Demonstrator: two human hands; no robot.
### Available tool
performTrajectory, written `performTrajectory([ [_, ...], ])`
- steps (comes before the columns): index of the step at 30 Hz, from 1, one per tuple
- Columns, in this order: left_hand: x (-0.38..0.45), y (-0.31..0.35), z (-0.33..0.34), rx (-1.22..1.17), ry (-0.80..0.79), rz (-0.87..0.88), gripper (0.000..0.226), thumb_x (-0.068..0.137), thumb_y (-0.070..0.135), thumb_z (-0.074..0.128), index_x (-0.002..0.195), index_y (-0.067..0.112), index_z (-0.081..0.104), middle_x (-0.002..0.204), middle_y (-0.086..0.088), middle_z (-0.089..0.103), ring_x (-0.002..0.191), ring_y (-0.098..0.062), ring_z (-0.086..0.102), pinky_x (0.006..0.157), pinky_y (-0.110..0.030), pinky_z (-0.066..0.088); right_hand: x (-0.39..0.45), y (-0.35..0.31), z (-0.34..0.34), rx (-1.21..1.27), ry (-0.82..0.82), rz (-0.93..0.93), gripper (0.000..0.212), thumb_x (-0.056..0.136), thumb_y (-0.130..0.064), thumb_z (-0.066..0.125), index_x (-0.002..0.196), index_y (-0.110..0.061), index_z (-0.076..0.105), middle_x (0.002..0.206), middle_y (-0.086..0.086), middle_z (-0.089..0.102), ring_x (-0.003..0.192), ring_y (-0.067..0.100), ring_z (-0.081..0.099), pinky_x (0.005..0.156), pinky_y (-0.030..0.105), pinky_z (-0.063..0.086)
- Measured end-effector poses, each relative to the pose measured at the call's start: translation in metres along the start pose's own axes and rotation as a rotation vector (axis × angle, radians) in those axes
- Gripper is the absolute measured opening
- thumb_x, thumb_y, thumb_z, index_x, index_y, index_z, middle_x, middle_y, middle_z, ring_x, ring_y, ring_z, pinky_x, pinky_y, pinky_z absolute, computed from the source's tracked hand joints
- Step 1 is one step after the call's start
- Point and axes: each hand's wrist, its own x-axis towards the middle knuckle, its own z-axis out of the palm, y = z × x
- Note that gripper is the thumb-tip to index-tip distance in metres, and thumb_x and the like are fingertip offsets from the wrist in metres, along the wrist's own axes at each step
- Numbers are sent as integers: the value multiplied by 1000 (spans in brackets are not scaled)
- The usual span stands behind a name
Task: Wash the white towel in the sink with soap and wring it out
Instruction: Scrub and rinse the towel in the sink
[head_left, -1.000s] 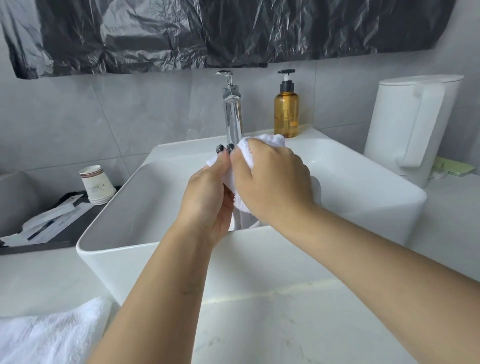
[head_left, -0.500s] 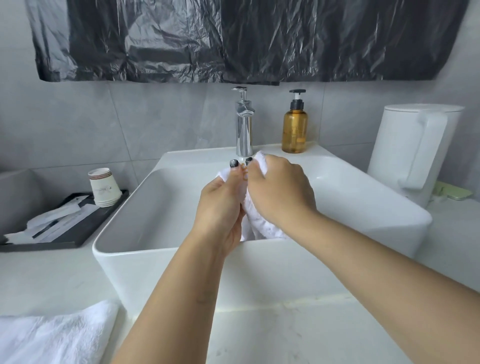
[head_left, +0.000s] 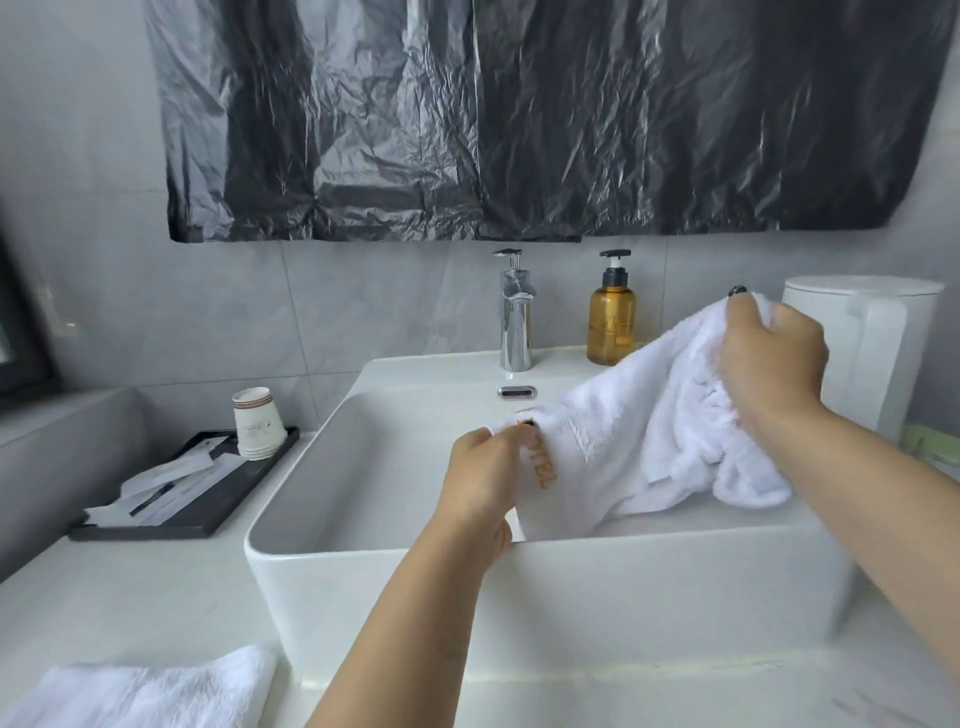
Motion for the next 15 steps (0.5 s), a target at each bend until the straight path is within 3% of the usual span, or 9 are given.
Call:
performTrajectory([
  [3,9,-2,5,125,-13,-110,30,87,10,60,115,1,64,96,-10,71,78,-24,67,75,-32,58,4,-8,-5,-101,-89,-219,42,94,-28,45,58,-17,28,59,2,35,67,24,37,62,34,31],
  [5,13,-4,8,197,8,-171,33,88,12,59,120,5,60,102,-11,67,81,-25,65,74,-32,56,-4,4,-2,-262,-233,-293,40,95,-27,44,58,-16,34,61,3,44,69,29,45,62,34,34],
  [9,17,-5,11,371,57,-212,25,89,13,58,114,8,56,94,-10,55,80,-25,55,76,-33,49,-32,37,7,-596,-529,-235,33,92,-50,48,81,-19,52,95,3,64,94,31,56,73,34,42],
  [12,19,-6,10,519,18,-208,26,85,6,54,111,7,58,96,-7,54,86,-23,53,75,-31,47,-45,38,14,-806,-636,-343,69,70,-72,63,108,-18,44,112,-2,46,111,25,47,83,37,43],
  [15,18,-7,12,731,-200,-214,21,84,-3,47,95,6,62,92,-6,58,87,-19,58,75,-29,51,-48,39,18,-793,-842,-382,82,55,-67,71,113,-23,33,112,-4,30,113,24,38,90,42,44],
])
